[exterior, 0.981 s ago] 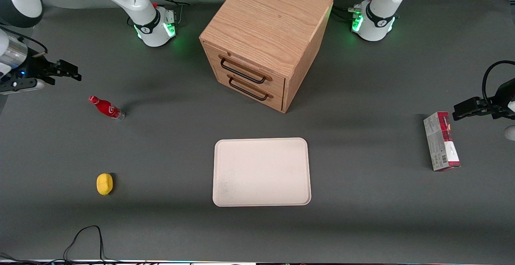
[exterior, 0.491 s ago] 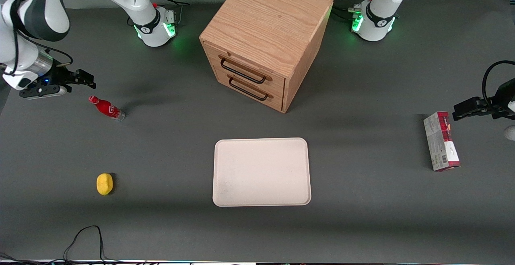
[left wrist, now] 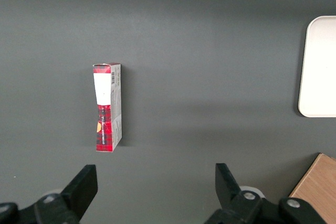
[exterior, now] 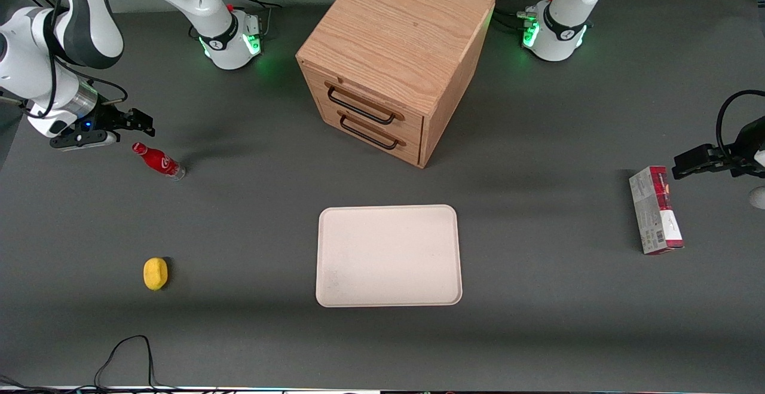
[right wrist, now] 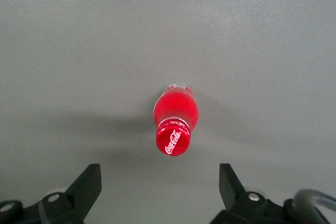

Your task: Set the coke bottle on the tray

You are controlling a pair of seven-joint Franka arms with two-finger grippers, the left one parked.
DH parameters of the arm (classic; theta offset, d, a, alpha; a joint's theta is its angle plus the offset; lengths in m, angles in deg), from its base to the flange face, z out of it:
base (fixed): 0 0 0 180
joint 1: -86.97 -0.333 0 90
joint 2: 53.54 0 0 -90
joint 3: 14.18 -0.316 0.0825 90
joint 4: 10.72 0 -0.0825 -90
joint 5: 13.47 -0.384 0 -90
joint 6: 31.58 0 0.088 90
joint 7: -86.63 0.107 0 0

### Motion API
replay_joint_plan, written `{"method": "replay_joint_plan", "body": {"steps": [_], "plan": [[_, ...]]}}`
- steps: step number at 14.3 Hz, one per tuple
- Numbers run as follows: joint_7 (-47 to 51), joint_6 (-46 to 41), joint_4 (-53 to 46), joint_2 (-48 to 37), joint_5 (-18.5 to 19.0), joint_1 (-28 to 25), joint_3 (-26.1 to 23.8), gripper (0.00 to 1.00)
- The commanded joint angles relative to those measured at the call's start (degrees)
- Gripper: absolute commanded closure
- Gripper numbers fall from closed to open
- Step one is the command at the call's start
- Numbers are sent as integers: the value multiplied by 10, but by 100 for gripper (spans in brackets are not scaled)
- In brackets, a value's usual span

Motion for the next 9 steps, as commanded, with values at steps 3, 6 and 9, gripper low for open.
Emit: {"method": "replay_joint_plan", "body": {"steps": [3, 6, 9], "plan": [[-16, 28, 0, 23, 12, -6, 12, 1], [-17, 36, 0, 30, 12, -6, 12, 1], [-19, 36, 0, 31, 12, -6, 12, 1]]}}
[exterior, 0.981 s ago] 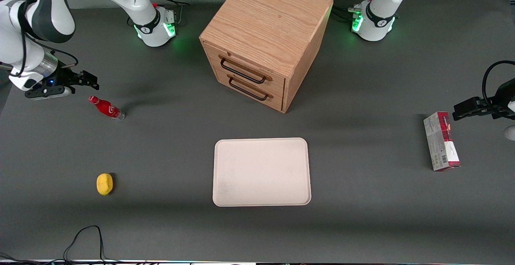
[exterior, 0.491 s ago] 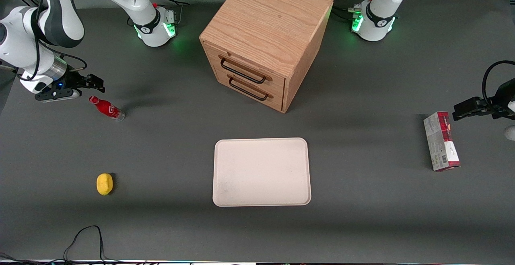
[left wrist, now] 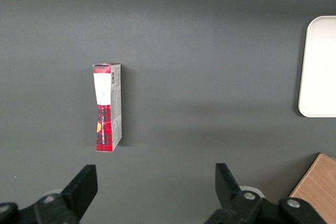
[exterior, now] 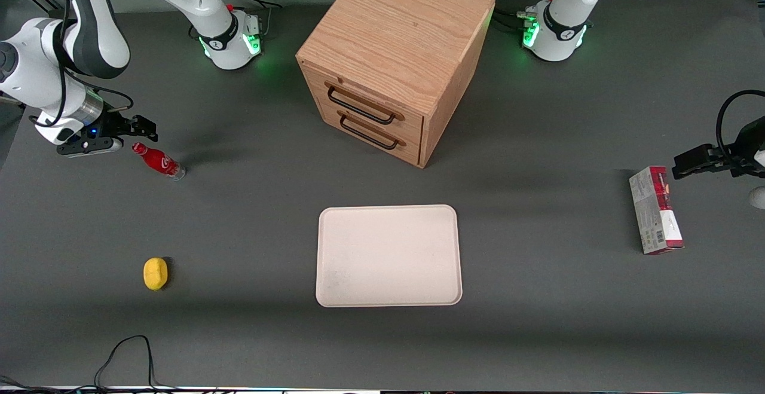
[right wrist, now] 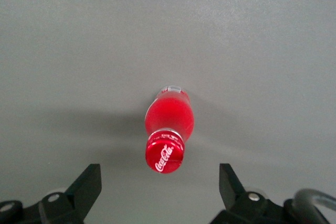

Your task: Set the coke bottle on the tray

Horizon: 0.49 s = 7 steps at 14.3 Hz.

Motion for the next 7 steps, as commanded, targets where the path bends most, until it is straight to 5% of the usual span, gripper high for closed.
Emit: {"method": "replay_joint_plan", "body": {"steps": [1, 7], "plan": [[-14, 7, 0, 1, 11, -6, 9, 1], [-15, 11, 0, 7, 11, -6, 9, 2]]}}
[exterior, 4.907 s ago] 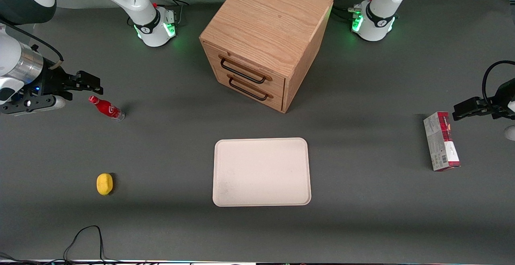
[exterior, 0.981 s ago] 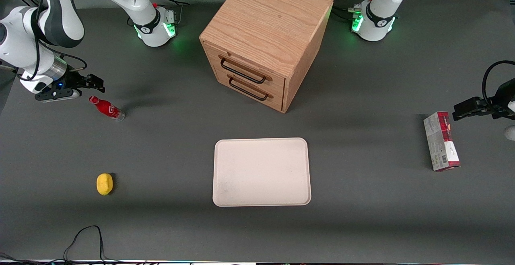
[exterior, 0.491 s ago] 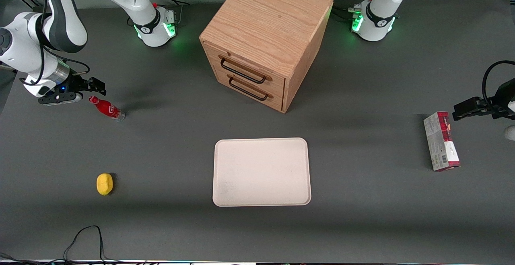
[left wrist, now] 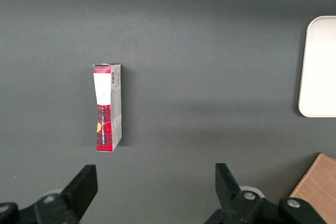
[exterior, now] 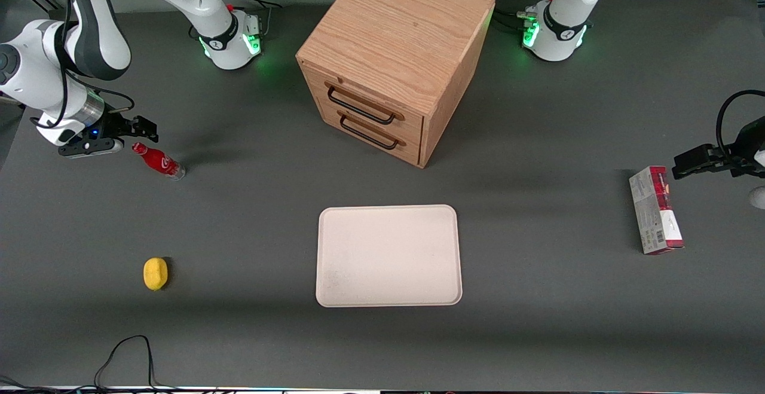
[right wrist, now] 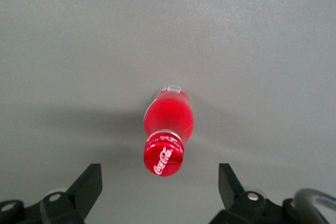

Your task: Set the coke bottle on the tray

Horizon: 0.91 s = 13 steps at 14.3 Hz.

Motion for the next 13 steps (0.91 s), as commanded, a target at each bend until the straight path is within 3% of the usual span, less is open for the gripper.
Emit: {"method": "replay_joint_plan", "body": {"steps": [1, 2, 3, 4, 5, 13], "plan": [[-11, 8, 0, 3, 11, -6, 10, 3], [-13, 8, 0, 5, 11, -6, 9, 6], [-14, 9, 0, 5, 11, -6, 9, 40], [-16, 10, 1, 5, 11, -6, 10, 92], [-22, 10, 1, 5, 11, -6, 10, 100], [-35, 9, 0, 7, 11, -6, 18, 100]]}}
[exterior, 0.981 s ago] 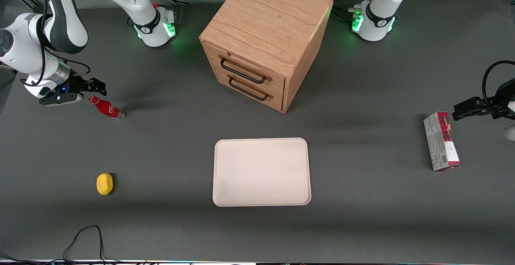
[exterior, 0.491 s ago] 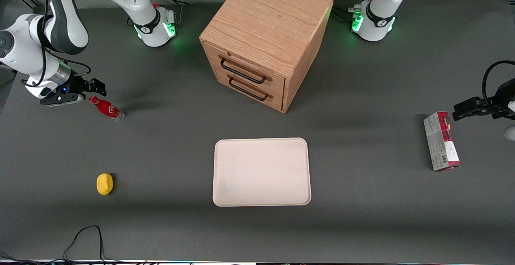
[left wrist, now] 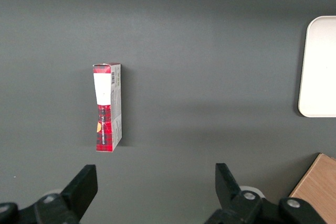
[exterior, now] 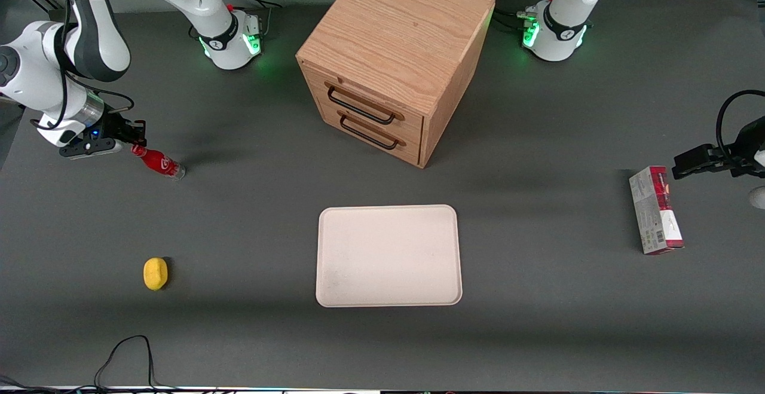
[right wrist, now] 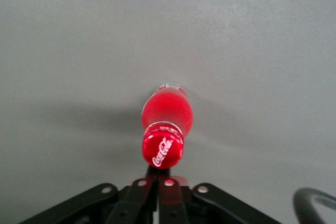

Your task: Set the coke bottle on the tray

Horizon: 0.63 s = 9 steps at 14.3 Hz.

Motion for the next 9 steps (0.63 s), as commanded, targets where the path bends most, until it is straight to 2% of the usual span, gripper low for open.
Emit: {"method": "replay_joint_plan", "body": {"steps": [1, 6, 7, 8, 9], "plan": [[-13, 8, 0, 3, 11, -6, 10, 100], [-13, 7, 0, 3, 11, -6, 10, 100], [-14, 7, 0, 4, 11, -8, 10, 28], [-15, 6, -1, 7, 11, -9, 10, 0], [-15, 5, -2, 7, 11, -9, 10, 0]]}}
